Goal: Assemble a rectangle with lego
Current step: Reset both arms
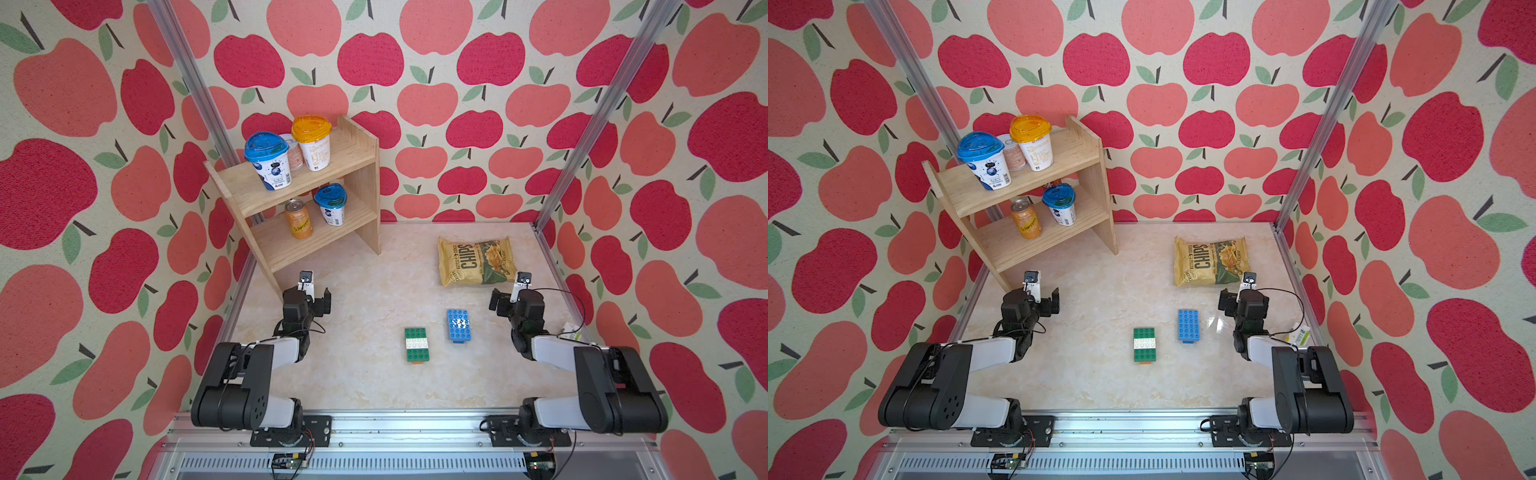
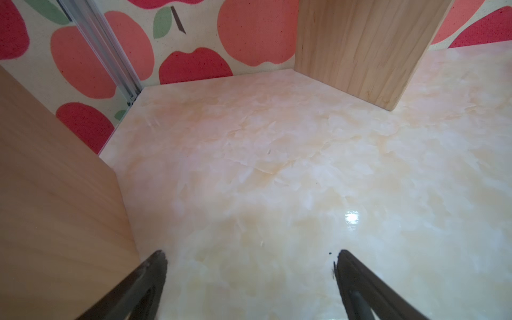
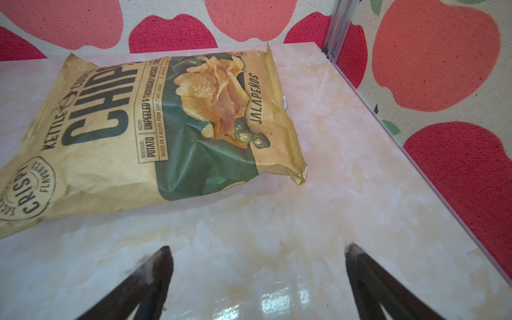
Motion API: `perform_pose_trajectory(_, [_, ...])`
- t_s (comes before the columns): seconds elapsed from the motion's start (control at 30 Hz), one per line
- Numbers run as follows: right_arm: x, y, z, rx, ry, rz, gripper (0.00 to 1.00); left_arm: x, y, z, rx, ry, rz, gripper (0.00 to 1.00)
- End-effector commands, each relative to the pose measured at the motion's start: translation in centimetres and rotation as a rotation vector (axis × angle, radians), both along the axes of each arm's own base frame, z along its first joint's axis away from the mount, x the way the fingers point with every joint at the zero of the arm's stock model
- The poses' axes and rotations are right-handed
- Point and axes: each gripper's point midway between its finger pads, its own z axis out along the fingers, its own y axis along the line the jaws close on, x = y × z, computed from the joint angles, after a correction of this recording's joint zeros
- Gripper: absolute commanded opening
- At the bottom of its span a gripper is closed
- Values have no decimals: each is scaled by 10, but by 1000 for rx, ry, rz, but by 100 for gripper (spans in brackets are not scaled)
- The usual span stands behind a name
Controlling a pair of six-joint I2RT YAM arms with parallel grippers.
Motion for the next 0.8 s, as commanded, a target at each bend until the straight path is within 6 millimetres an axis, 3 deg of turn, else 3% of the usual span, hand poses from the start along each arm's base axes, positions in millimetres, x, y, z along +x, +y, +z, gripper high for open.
perform_pose_trajectory(0.0, [9,10,19,-5,-115,79,100,9,-6,-3,-6,-21,-41,97])
perform_pose_trajectory(0.17, [18,13,-1,10,-108,106,100,14,-2,-8,-106,46,-94,98])
perform_pose_trajectory(0.27, [18,6,-3,42,-82,86,100,14,-4,-7,-114,44,-110,97])
perform_pose_trajectory(0.77, [19,5,-1,47,-90,89,100,14,-5,-7,-94,43,-103,97])
